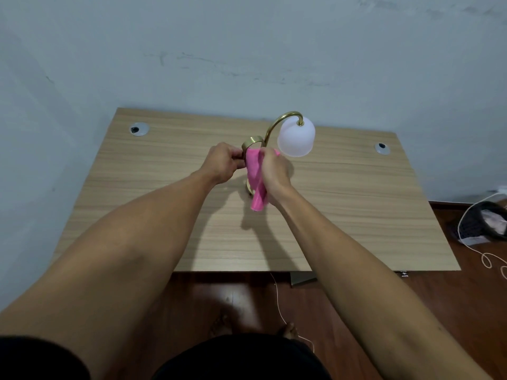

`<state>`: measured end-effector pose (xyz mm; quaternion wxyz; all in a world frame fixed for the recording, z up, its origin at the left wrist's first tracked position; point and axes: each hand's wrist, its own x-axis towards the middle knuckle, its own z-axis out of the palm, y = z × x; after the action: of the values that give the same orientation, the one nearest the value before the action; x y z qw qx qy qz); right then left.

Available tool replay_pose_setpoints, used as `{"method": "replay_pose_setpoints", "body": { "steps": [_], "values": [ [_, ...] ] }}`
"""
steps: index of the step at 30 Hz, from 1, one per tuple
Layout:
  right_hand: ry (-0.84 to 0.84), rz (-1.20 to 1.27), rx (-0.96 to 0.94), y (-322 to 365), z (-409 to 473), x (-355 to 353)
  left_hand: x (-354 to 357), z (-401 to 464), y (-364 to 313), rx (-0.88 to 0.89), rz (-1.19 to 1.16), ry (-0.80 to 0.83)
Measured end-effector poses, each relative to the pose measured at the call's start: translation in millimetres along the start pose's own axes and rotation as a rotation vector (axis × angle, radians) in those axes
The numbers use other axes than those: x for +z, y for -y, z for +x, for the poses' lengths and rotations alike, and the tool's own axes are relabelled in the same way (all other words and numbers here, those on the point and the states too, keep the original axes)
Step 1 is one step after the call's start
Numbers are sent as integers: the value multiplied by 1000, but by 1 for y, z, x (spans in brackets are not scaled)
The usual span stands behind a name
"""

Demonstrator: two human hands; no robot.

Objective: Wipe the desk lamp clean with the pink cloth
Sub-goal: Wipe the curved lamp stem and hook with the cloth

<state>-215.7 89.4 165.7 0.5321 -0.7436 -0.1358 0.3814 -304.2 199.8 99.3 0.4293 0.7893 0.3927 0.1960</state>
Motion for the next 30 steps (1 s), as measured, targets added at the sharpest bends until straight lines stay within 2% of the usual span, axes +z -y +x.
{"method": "replay_pose_setpoints", "body": {
  "steps": [1, 3, 5, 6, 9, 12, 14, 17, 19, 23, 27, 30],
  "values": [
    [-47, -37, -2, -1, 2, -4, 0, 0, -1, -11, -17, -7],
    [-182, 67, -21, -3, 3, -11, -1, -1, -3, -53, -54, -13],
    [-314, 204, -163, -8, 3, -14, -1, -1, -3, -72, -71, -16],
    [-324, 216, -276, -9, 1, -14, -1, -1, -3, -70, -66, -17],
    [-174, 50, -600, -15, 2, -7, 1, -1, -2, -72, -58, -16],
    [-8, -323, -803, -26, 18, 3, 1, -3, -4, -39, -7, -15],
    [-14, -525, -904, -33, 23, 9, 1, -4, -6, -6, 19, -29],
    [-2, -681, -1044, -37, 27, 3, 1, -5, -5, 7, 73, -68],
    [44, -734, -1063, -38, 28, -4, 0, -4, -2, 6, 93, -57],
    [-15, -555, -956, -38, 26, -6, -1, -3, 0, -1, -14, -16],
    [70, -718, -1145, -39, 29, -13, -3, -3, -1, 25, 8, -10],
    [115, -631, -1152, -41, 25, -20, -4, -2, 0, 25, -30, 1]
  ]
}}
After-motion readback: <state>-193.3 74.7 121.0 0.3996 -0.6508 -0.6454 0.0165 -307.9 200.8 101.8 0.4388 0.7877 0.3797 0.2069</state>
